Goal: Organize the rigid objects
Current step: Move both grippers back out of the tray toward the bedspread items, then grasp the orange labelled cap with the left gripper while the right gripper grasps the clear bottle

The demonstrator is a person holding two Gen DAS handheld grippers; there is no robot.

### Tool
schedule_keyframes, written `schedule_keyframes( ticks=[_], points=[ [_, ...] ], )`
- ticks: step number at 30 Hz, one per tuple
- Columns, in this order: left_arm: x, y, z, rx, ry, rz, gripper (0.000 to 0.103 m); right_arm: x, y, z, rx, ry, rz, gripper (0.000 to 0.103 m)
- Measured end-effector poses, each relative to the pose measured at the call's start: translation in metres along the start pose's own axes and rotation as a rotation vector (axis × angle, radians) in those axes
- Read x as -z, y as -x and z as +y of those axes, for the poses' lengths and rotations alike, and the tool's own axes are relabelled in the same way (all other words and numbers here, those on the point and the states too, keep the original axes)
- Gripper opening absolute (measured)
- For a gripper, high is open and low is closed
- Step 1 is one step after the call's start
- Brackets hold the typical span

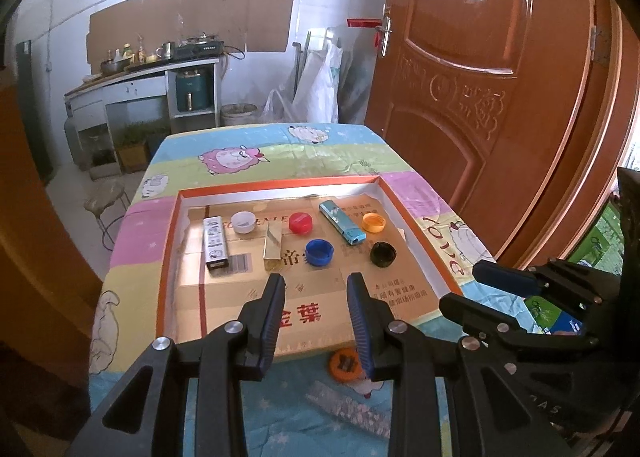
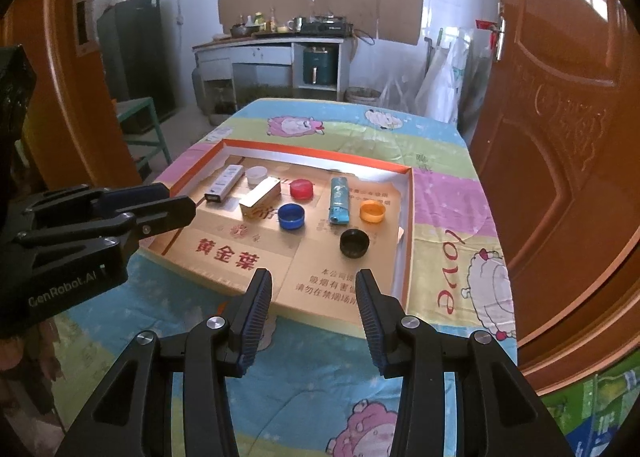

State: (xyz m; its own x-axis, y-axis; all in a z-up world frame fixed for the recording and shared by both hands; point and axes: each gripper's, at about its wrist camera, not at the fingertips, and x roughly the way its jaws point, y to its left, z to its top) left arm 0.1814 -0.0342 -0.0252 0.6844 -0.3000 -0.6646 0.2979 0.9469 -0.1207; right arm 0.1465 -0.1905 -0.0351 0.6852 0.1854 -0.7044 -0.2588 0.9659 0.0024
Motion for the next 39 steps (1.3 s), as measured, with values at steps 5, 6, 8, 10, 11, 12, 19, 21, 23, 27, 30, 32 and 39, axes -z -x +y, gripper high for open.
schedule_keyframes(
  ticks=[5, 6, 8, 10, 11, 12, 19, 21, 23, 27, 30, 32, 39],
  points=[
    [0.008, 0.018, 0.003, -0.01, 0.005, -0.017, 0.032, 0.005, 0.014, 0.008, 0.002, 0.011, -0.01, 0.045],
    [0.009, 0.02, 0.003, -0.012, 0.007, -0.02, 0.032, 0.006, 0.017, 0.01, 0.003, 0.014, -0.012, 0.045],
    [0.013, 0.027, 0.006, -0.018, 0.016, -0.029, 0.032, 0.009, 0.022, 0.013, 0.002, 0.02, -0.017, 0.045],
    [0.018, 0.034, 0.011, -0.024, 0.032, -0.035, 0.032, 0.012, 0.026, 0.018, -0.002, 0.025, -0.021, 0.045],
    [0.02, 0.036, 0.014, -0.027, 0.038, -0.036, 0.032, 0.013, 0.028, 0.019, -0.006, 0.027, -0.021, 0.045],
    [0.024, 0.04, 0.018, -0.033, 0.047, -0.038, 0.032, 0.015, 0.028, 0.022, -0.014, 0.028, -0.019, 0.045],
    [0.045, 0.048, 0.041, -0.061, 0.108, -0.019, 0.032, 0.035, 0.006, 0.05, -0.149, 0.073, 0.057, 0.045],
    [0.051, 0.05, 0.047, -0.066, 0.123, -0.012, 0.032, 0.044, -0.009, 0.062, -0.181, 0.114, 0.097, 0.045],
    [0.057, 0.053, 0.053, -0.074, 0.133, -0.008, 0.032, 0.052, -0.024, 0.075, -0.177, 0.161, 0.129, 0.045],
    [0.067, 0.056, 0.062, -0.079, 0.152, -0.001, 0.032, 0.058, -0.046, 0.089, -0.16, 0.214, 0.157, 0.045],
    [0.071, 0.055, 0.066, -0.08, 0.161, 0.009, 0.032, 0.059, -0.06, 0.093, -0.153, 0.224, 0.185, 0.035],
    [0.073, 0.054, 0.068, -0.078, 0.164, 0.016, 0.032, 0.06, -0.064, 0.096, -0.104, 0.242, 0.187, 0.02],
    [0.074, 0.036, 0.049, -0.012, 0.123, 0.06, 0.032, 0.064, -0.043, 0.075, -0.082, 0.154, 0.143, 0.02]
  ],
)
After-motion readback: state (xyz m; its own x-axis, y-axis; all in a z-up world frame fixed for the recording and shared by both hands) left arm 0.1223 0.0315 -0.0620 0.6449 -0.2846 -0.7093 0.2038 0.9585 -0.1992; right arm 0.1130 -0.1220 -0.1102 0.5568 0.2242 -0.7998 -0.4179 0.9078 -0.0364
